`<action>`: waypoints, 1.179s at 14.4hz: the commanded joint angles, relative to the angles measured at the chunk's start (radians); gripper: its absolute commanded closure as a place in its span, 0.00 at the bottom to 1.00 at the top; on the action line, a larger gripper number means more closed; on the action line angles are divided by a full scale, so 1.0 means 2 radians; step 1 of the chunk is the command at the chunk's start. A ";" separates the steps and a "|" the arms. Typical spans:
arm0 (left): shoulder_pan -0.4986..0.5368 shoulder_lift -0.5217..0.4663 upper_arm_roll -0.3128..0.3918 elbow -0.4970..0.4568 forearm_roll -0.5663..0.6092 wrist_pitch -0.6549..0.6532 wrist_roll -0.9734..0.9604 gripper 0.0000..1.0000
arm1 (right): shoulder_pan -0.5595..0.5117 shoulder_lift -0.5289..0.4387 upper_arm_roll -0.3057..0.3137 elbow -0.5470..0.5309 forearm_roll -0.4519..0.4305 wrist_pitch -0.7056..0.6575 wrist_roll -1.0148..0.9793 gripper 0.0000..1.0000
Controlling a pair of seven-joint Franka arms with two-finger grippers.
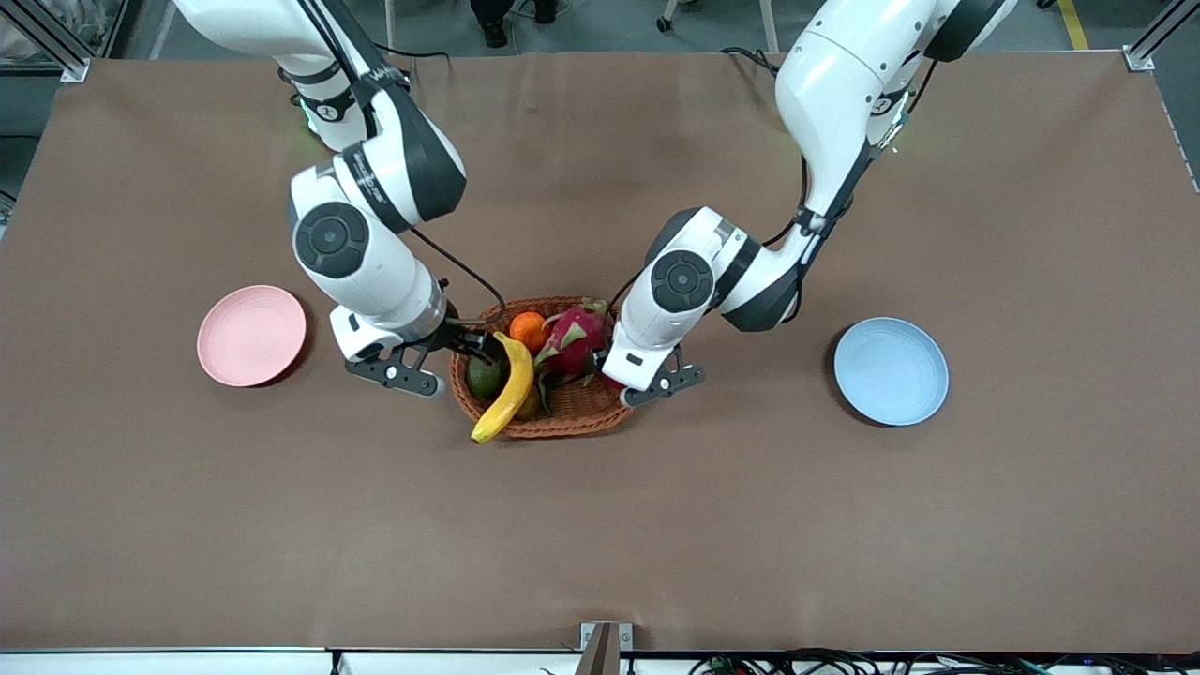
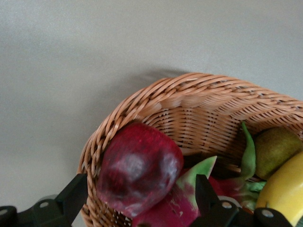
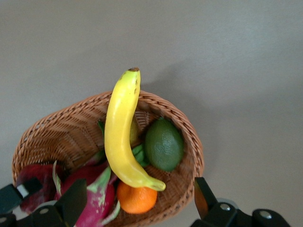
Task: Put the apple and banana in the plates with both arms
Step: 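Close the left gripper on the apple while the right gripper grasps the banana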
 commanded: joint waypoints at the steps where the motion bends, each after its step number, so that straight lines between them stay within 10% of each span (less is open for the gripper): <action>1: -0.011 0.015 0.011 0.015 0.011 0.004 -0.011 0.00 | 0.018 0.002 -0.005 -0.035 -0.004 0.055 0.036 0.00; 6: -0.013 0.021 0.011 0.015 0.029 0.004 -0.011 0.03 | 0.026 0.036 -0.006 -0.032 -0.005 0.106 0.079 0.03; 13: -0.018 0.020 0.011 0.015 0.029 0.003 -0.044 0.54 | 0.031 0.094 -0.007 -0.024 -0.008 0.170 0.079 0.10; 17: -0.017 0.004 0.013 0.016 0.029 -0.003 -0.045 0.59 | 0.031 0.103 -0.007 -0.024 -0.008 0.185 0.079 0.17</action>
